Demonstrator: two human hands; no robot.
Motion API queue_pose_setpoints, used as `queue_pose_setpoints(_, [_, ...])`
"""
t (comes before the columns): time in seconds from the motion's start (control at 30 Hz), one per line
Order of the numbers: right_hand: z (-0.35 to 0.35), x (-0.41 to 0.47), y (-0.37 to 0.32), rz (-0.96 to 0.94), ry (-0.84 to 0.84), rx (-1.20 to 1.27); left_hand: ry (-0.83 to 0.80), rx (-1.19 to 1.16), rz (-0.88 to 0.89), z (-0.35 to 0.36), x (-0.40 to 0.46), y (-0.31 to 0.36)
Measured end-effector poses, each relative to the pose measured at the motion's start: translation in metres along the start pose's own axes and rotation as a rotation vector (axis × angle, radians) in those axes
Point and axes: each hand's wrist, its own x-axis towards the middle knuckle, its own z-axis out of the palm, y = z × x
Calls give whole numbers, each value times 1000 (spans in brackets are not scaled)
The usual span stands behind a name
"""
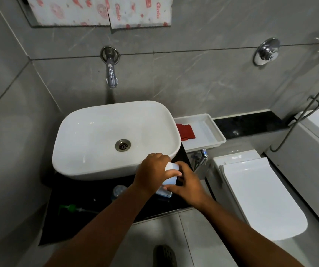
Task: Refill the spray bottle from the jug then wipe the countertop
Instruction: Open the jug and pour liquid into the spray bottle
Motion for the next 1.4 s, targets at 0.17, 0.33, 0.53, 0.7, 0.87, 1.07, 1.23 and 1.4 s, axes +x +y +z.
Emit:
queue_pose_setpoints(0.17, [-1,-4,5,3,4,25,-124,-88,-103,-3,-4,-4])
queue_pose_setpoints(0.33, [-2,-3,9,10,13,75,13,-202,-314,4,-32,4])
queue_pose_setpoints(0.53, [-1,-5,10,12,36,100,-10,-226,-232,4,-34,9])
queue_pose_setpoints(0.7, [-3,-6,9,33,28,93,85,-160,-319,2,-23,16])
queue_pose_setpoints(0.87, [-4,-6,10,25,33,91,-48,-239,-226,6,-24,12])
queue_pose_setpoints(1.07, [-7,-8,10,14,18,43,-8,-198,-253,12,-18,15])
queue_pose_setpoints(1.23, [-10,-10,11,-3,13,49,-60,-269,-172,13,-16,20])
queue_pose_setpoints(1.4, [-15,-11,13,13,-8,29,75,-303,-301,12,-13,28])
